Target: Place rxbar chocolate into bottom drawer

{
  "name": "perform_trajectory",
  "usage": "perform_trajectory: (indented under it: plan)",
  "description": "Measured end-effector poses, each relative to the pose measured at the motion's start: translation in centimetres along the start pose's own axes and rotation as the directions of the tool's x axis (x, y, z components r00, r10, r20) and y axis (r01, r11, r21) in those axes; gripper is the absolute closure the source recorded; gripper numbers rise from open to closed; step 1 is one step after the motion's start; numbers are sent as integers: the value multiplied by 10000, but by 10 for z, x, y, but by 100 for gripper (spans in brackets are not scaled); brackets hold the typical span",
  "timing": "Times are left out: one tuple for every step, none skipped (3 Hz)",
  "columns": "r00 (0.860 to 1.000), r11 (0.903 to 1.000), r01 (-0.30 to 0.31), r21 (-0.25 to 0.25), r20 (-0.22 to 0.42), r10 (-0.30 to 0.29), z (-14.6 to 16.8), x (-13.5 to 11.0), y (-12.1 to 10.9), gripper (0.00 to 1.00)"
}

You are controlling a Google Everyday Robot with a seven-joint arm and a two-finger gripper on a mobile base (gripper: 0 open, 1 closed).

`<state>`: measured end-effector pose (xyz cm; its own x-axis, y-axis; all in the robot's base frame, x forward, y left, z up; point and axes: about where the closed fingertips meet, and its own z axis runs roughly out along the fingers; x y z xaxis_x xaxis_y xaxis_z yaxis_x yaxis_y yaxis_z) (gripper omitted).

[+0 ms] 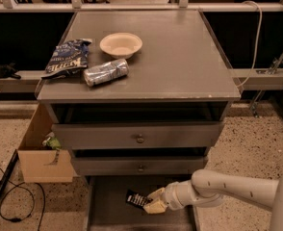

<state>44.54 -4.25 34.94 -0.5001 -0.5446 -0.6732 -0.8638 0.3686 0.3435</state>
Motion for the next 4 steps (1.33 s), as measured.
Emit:
perform_trajectory:
  plan:
    - [10000, 9997, 88, -207, 0, -88, 18, -3, -5, 100]
    - [9999, 9995, 33, -319, -141, -37, 47, 23, -20, 100]
    - [9999, 9995, 35, -321, -140, -39, 47, 23, -20, 100]
    - [9998, 9988, 154, -463, -94, -158, 70, 27, -18, 100]
